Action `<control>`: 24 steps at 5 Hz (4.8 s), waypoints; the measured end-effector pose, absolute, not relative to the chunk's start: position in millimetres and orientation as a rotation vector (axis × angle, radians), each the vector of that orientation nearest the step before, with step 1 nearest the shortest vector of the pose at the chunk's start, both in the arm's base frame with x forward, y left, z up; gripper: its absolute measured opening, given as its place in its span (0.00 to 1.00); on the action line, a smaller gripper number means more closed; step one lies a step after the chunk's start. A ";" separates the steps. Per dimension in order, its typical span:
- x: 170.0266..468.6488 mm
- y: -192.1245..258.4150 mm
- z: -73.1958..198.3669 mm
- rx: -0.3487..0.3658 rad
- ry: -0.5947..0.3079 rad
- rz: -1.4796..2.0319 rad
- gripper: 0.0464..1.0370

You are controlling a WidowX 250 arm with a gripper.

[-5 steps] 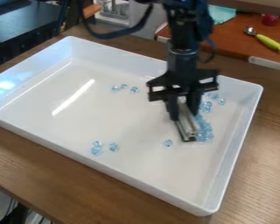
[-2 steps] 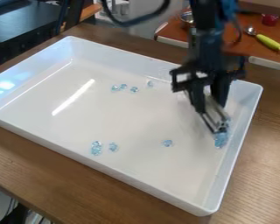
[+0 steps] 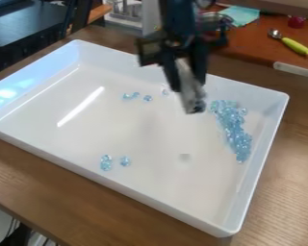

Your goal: Sweep into pile

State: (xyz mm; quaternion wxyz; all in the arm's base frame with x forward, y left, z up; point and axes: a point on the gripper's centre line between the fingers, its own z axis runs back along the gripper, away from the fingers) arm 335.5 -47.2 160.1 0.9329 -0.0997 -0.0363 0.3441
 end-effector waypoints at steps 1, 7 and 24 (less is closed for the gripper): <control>318.5 -16.3 151.9 -0.108 -0.098 0.759 0.33; 275.8 51.4 89.8 0.362 -0.003 0.760 0.33; 318.5 -30.5 172.8 -0.069 0.067 0.946 0.33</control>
